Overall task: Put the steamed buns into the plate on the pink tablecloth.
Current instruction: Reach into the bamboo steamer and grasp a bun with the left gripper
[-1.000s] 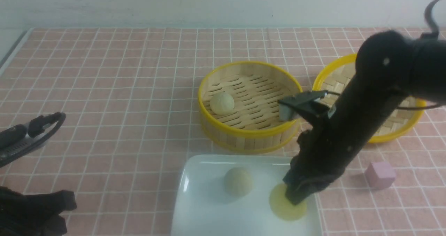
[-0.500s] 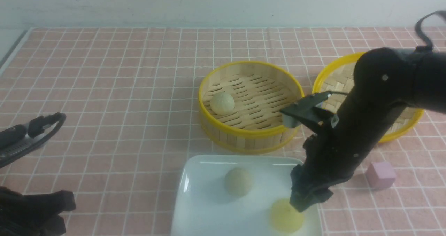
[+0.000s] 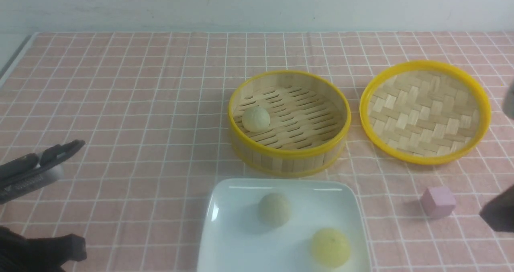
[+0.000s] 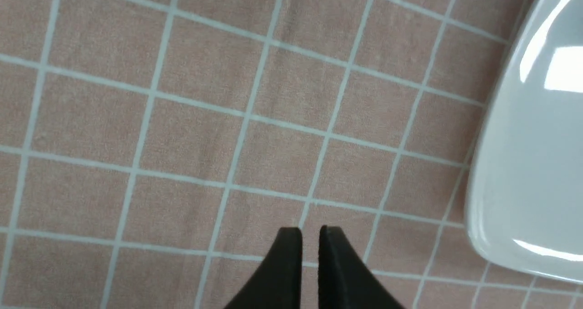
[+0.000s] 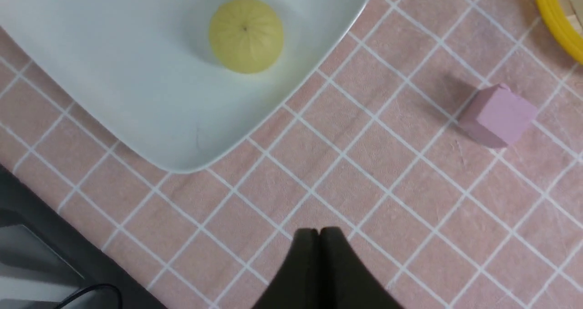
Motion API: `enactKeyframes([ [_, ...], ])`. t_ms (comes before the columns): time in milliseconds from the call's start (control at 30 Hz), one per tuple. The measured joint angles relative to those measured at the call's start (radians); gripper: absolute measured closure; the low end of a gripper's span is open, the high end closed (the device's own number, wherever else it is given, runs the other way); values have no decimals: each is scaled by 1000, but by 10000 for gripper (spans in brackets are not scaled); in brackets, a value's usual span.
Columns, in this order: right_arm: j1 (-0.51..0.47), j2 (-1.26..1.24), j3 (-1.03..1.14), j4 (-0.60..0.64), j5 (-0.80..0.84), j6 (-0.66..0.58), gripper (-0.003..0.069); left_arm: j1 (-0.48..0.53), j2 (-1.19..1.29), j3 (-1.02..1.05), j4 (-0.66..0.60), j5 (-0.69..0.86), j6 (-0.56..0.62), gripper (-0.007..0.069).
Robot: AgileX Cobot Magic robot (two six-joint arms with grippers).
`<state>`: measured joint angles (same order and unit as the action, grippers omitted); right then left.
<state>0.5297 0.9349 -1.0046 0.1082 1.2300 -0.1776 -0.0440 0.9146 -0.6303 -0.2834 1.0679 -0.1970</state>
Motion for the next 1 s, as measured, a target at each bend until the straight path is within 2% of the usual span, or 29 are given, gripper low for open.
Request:
enactKeyframes([
  [67, 0, -56, 55, -9, -31, -1, 673, -2, 36, -42, -38, 25, 56, 584],
  [100, 0, -120, 112, -18, -83, -1, 673, -16, 91, -93, -83, 42, 122, 613],
  [200, 0, -185, 205, -38, -176, -1, 673, -76, 188, -169, -138, 43, 186, 623],
  [367, 0, -220, 316, -61, -262, -1, 671, -260, 356, -308, -190, 16, 211, 620],
  [467, 0, -220, 347, -64, -296, -1, 670, -392, 500, -447, -178, -33, 173, 583],
  [567, 0, -220, 348, -64, -326, -1, 668, -451, 607, -565, -132, -56, 102, 531],
  [667, 0, -221, 348, -64, -349, -1, 667, -493, 749, -743, -38, -62, 24, 435],
  [800, 0, -222, 355, -60, -354, -1, 664, -507, 910, -960, 67, -68, -19, 330],
  [1000, 0, -222, 362, -49, -358, -1, 660, -508, 1107, -1220, 224, -69, -26, 284],
])
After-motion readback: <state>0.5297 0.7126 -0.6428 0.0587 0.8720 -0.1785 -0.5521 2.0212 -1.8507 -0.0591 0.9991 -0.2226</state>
